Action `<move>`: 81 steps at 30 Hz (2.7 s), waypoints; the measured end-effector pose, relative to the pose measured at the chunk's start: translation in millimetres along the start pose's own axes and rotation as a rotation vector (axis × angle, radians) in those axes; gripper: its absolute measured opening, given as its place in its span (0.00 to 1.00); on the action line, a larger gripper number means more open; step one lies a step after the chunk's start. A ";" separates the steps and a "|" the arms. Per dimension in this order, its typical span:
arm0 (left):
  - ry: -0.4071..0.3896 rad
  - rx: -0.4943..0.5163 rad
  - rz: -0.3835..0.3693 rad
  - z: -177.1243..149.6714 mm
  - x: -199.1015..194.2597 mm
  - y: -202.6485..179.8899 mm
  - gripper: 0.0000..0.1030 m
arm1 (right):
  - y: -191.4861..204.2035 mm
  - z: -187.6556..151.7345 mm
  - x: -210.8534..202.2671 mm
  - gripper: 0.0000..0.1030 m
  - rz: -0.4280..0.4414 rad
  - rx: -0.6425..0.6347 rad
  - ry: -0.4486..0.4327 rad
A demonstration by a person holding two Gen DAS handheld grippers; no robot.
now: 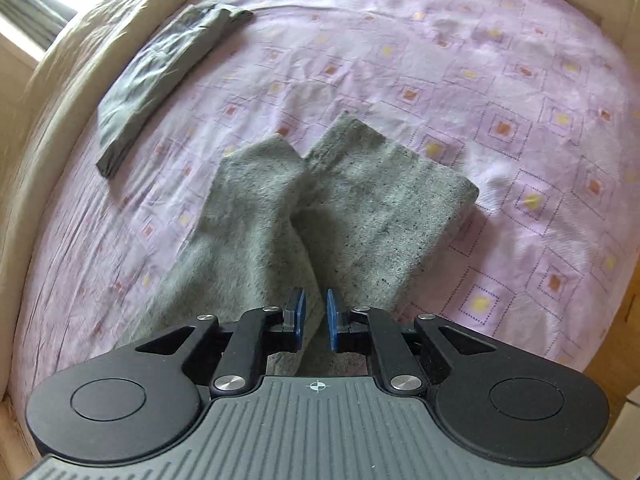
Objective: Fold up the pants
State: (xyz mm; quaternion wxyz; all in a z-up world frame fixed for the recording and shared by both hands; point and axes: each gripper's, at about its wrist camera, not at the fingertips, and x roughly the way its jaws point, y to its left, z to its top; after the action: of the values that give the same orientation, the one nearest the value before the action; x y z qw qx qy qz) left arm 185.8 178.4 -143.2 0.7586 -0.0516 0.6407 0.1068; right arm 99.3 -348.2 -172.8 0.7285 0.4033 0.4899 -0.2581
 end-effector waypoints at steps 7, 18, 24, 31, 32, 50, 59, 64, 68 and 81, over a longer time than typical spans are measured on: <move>0.024 0.009 0.069 -14.2 16.3 -10.5 0.04 | 82.8 13.3 21.4 0.14 0.270 -0.228 0.037; 0.046 -0.017 0.104 -14.2 22.1 -18.1 0.04 | -2.0 13.9 -13.8 0.30 0.208 -0.030 0.023; 0.054 0.001 0.109 -10.9 23.7 -18.4 0.04 | -35.4 -7.6 1.1 0.30 0.304 0.185 0.091; 0.039 0.011 0.091 -8.9 17.5 -16.7 0.04 | -39.0 -26.1 17.9 0.31 0.320 0.297 0.114; 0.035 0.012 0.088 -9.6 15.9 -16.3 0.04 | -39.2 -27.5 18.1 0.32 0.318 0.304 0.112; -0.181 0.087 -0.017 -17.3 -58.7 -1.7 0.04 | 48.1 -38.2 -93.0 0.04 0.087 -0.394 -0.309; -0.043 0.163 0.029 -40.3 -3.9 -9.6 0.04 | 6.5 -42.9 -34.7 0.04 -0.008 -0.221 -0.116; -0.140 0.133 -0.063 -38.7 -31.5 -4.8 0.04 | 44.7 -30.2 -84.4 0.04 0.066 -0.409 -0.357; -0.082 0.187 -0.060 -48.5 -11.4 -9.7 0.04 | 37.6 -30.0 -74.0 0.04 0.005 -0.399 -0.336; -0.053 0.180 -0.062 -43.0 10.6 -12.2 0.04 | 18.3 -34.0 -52.5 0.05 0.009 -0.366 -0.299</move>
State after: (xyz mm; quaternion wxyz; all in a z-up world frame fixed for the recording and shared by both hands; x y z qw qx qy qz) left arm 148.9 158.3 -161.7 0.7797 0.0000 0.6255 0.0268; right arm 75.9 -310.7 -124.9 0.8551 0.2241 0.4133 -0.2185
